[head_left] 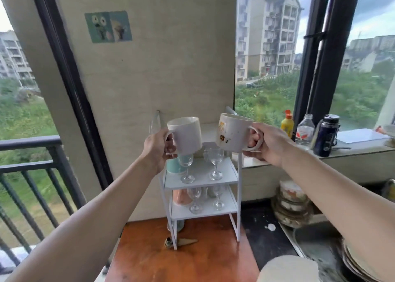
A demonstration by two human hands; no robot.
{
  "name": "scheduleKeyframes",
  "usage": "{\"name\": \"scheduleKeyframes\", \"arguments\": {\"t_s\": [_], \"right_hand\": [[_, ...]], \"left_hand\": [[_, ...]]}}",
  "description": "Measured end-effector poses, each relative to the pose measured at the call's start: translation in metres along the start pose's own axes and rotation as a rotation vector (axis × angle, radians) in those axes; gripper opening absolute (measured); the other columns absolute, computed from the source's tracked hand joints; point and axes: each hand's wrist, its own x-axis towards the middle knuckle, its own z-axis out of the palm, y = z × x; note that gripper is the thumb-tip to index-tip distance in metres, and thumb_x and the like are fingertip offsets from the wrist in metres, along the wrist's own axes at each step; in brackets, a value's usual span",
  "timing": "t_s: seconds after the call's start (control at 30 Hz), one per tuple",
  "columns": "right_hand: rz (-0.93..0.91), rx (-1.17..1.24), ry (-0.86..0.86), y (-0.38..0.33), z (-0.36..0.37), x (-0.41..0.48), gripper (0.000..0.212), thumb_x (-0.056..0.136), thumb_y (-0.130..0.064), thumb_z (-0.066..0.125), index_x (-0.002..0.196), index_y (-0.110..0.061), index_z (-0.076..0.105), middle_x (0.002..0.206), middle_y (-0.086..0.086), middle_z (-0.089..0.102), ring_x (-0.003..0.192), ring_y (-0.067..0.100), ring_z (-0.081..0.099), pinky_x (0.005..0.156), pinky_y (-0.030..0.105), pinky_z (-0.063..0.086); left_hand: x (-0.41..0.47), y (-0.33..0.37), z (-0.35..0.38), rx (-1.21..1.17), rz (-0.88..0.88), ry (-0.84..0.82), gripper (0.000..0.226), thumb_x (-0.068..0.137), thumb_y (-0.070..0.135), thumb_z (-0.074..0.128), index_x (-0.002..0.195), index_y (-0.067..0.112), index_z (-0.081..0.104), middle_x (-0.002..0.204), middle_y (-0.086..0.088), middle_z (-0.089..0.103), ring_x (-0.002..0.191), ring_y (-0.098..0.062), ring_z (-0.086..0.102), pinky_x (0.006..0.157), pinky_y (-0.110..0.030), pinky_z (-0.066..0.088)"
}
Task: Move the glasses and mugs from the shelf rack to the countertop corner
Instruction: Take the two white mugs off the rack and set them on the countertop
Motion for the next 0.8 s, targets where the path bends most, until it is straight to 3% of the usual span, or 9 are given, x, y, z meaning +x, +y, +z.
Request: {"name": "scheduleKeyframes", "arguments": {"t_s": [0.1, 0.27, 0.43, 0.57, 0.8], "right_hand": [[-0.054, 0.029, 0.07, -0.005, -0.042, -0.034, 0.026, 0.098, -0.028, 0.05, 0.076, -0.016, 0.056, 0.051, -0.004, 0.045, 0.043, 0.011, 0.048, 0.046, 0.029, 0.053], [-0.07, 0.01, 0.132, -0.004, -0.129, -0.092, 0.028, 0.098, -0.029, 0.047, 0.074, -0.017, 0.055, 0.048, -0.006, 0.045, 0.045, 0.012, 0.049, 0.059, 0.037, 0.052], [-0.07, -0.056, 0.334, 0.003, -0.231, -0.168, 0.038, 0.098, -0.032, 0.047, 0.062, -0.02, 0.052, 0.048, -0.005, 0.046, 0.045, 0.013, 0.049, 0.07, 0.041, 0.05], [-0.069, -0.034, 0.47, 0.006, -0.325, -0.25, 0.038, 0.097, -0.031, 0.05, 0.061, -0.019, 0.053, 0.049, -0.003, 0.044, 0.048, 0.014, 0.045, 0.067, 0.039, 0.05], [-0.068, -0.01, 0.752, 0.008, -0.477, -0.404, 0.028, 0.098, -0.025, 0.051, 0.073, -0.015, 0.055, 0.051, -0.001, 0.042, 0.047, 0.016, 0.045, 0.065, 0.038, 0.05]], "left_hand": [[-0.022, -0.014, 0.023, -0.009, -0.04, -0.069, 0.029, 0.081, 0.012, 0.046, 0.052, 0.019, 0.04, 0.042, 0.004, 0.031, 0.039, -0.016, 0.027, 0.049, -0.028, 0.03], [-0.062, -0.044, 0.089, 0.061, -0.076, -0.334, 0.033, 0.087, 0.016, 0.04, 0.054, 0.019, 0.037, 0.042, 0.005, 0.029, 0.04, -0.015, 0.026, 0.048, -0.029, 0.027], [-0.11, -0.092, 0.188, 0.087, -0.156, -0.63, 0.038, 0.096, 0.022, 0.036, 0.058, 0.018, 0.038, 0.043, 0.004, 0.028, 0.046, -0.017, 0.027, 0.05, -0.03, 0.031], [-0.169, -0.135, 0.286, 0.064, -0.25, -0.76, 0.034, 0.095, 0.02, 0.04, 0.062, 0.016, 0.046, 0.042, 0.004, 0.031, 0.042, -0.014, 0.03, 0.043, -0.026, 0.038], [-0.306, -0.208, 0.452, 0.054, -0.398, -1.019, 0.04, 0.093, 0.019, 0.041, 0.053, 0.016, 0.042, 0.042, 0.003, 0.029, 0.042, -0.015, 0.027, 0.05, -0.029, 0.028]]}}
